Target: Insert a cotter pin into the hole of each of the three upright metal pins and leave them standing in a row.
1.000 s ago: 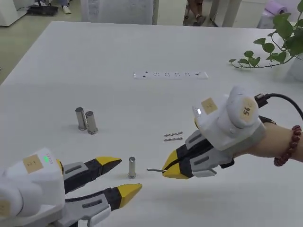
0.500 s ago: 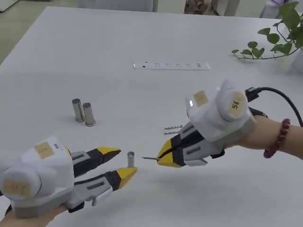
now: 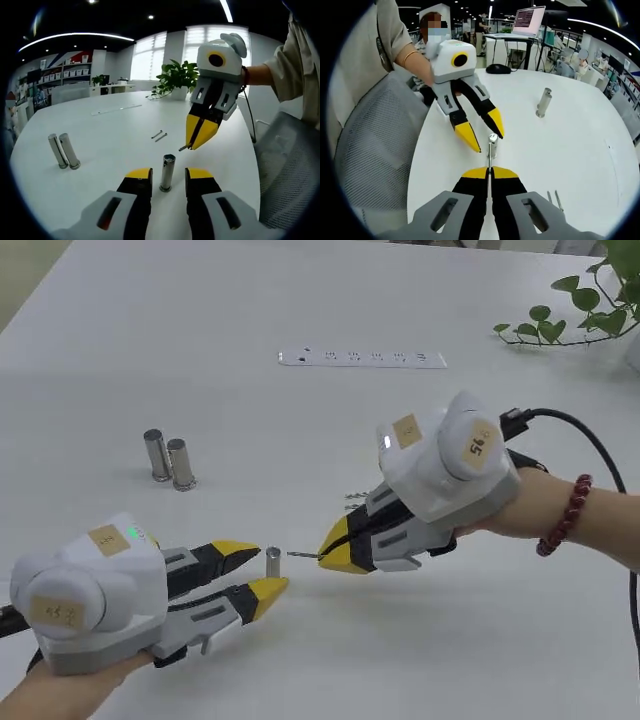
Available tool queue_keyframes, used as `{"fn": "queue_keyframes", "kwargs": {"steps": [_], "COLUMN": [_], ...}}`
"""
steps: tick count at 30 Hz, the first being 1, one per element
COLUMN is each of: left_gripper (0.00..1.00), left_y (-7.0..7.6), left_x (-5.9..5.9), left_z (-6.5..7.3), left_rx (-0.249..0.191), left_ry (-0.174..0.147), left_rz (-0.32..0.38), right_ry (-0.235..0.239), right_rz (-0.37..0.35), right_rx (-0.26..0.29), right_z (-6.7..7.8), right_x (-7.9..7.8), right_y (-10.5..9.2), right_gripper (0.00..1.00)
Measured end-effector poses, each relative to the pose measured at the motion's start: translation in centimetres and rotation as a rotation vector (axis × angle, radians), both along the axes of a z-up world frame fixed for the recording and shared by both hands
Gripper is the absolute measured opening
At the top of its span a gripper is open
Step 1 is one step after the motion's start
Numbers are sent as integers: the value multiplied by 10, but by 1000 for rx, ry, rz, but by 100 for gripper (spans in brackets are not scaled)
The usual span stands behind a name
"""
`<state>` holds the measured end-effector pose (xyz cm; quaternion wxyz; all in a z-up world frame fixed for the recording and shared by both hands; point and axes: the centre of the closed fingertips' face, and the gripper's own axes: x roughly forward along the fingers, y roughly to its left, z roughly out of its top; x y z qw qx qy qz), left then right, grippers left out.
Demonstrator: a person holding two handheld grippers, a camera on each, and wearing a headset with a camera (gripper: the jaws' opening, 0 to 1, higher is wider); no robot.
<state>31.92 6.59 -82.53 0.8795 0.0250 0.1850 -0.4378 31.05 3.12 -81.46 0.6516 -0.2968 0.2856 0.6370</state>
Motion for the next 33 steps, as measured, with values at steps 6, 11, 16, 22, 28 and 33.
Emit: {"fn": "queue_keyframes", "kwargs": {"steps": [6,11,16,22,28,33], "left_gripper": [20,16,13,9,8,8], "left_y": [-3,-5,-5,-6,-6,-7], "left_x": [2,1,2,2,3,4], "left_z": [-5,-9,-11,-13,-12,-13], "left_rx": [-2,-2,1,7,9,6], "left_ry": [12,24,25,29,27,30], "left_rz": [-2,-10,-9,-6,-12,-13], "right_ry": [6,12,11,12,16,17], "right_rz": [2,9,10,22,31,36], "right_rx": [-7,-11,-8,-12,-17,-17], "right_z": [-4,-8,-8,-10,-11,-12], "right_x": [2,2,4,4,3,4], "right_y": [0,1,2,5,6,6], "right_gripper": [2,2,2,2,2,2]}}
